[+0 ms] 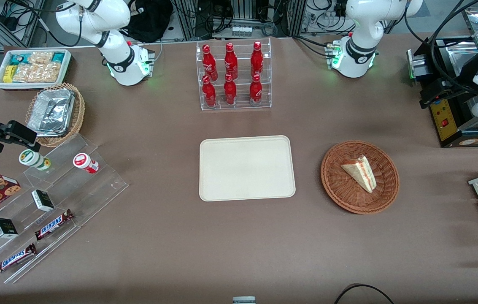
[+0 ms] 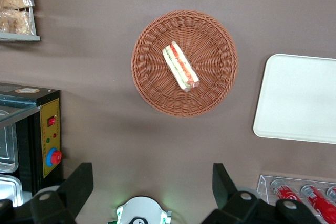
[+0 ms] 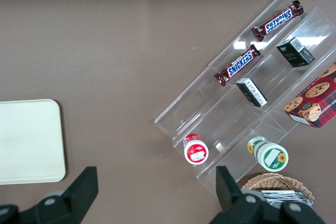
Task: Place sandwich from basket to tray
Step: 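Move the left gripper down over the sandwich in the wicker basket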
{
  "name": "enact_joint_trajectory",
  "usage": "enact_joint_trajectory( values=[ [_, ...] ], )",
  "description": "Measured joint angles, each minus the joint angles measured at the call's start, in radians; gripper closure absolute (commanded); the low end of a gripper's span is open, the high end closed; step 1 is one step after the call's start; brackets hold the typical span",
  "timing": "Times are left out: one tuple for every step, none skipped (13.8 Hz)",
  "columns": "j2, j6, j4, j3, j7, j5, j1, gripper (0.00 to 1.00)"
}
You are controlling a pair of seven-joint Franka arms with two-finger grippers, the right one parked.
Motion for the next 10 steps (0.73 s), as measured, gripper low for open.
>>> enact_joint_trajectory(
  values=[
    [0.0,0.0,0.0,0.0,0.0,0.0,-0.001,0.0],
    [0.0,-0.001,0.0,0.0,0.0,0.0,-0.002,0.0],
    [0.001,-0.002,0.0,0.0,0.0,0.0,-0.002,0.0],
    [0.004,-0.005,-0.003,0.0,0.0,0.0,-0.003,0.0],
    [0.008,-0.007,-0.014,0.0,0.0,0.0,-0.004,0.0],
    [0.014,-0.002,-0.039,0.0,-0.001,0.001,-0.005,0.0],
    [0.023,0.03,-0.083,-0.001,-0.001,0.001,-0.005,0.0],
    [0.03,0.097,-0.143,-0.003,-0.001,0.001,-0.006,0.0],
    [0.037,0.181,-0.213,-0.008,-0.002,0.001,-0.007,0.0],
    [0.042,0.268,-0.285,-0.014,-0.012,0.001,-0.008,0.0]
  ],
)
